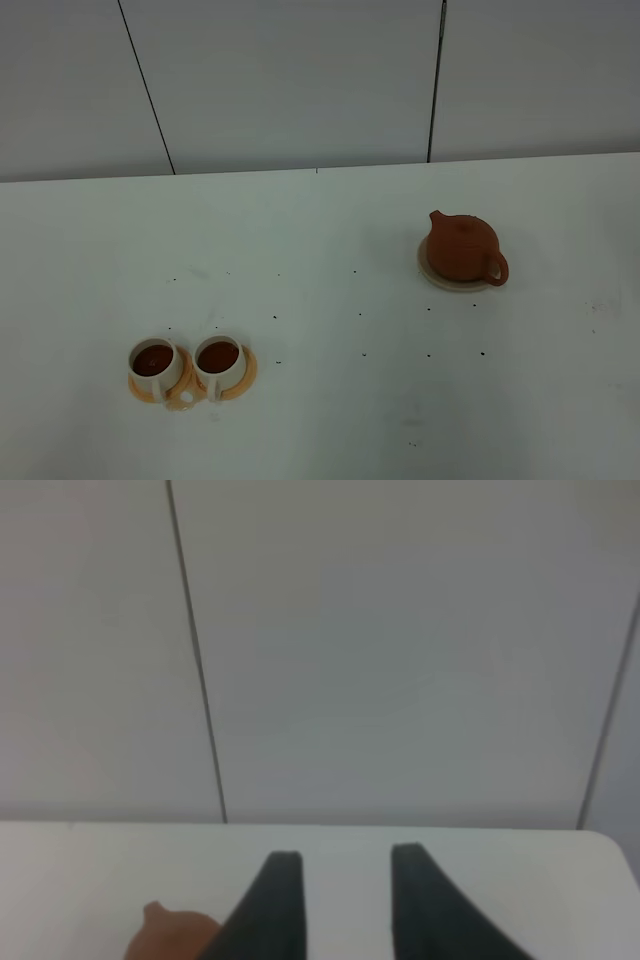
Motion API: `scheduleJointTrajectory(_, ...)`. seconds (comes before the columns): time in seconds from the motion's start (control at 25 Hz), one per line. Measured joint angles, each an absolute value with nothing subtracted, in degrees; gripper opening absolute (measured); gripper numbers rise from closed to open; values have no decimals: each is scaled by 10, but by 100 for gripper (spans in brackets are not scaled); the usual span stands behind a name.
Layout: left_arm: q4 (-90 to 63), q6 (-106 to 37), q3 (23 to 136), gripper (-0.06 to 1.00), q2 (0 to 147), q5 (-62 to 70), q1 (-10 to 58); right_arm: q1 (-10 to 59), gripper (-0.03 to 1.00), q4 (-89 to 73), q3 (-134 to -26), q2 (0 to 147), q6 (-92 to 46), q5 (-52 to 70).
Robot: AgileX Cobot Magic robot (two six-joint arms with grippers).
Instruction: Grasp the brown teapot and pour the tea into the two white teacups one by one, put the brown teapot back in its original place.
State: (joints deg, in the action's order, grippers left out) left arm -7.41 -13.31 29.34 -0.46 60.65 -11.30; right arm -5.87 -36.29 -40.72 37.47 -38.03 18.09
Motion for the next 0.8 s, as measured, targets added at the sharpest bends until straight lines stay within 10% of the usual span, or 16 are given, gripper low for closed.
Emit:
scheduleJointTrajectory(0.4,-74,-133,293,23,-5,606,-113,-59,13,39,-419,166,-8,373)
scheduleJointTrajectory(0.8,-74,-133,293,23,-5,606,-113,-59,12,5,-430,32,12,588)
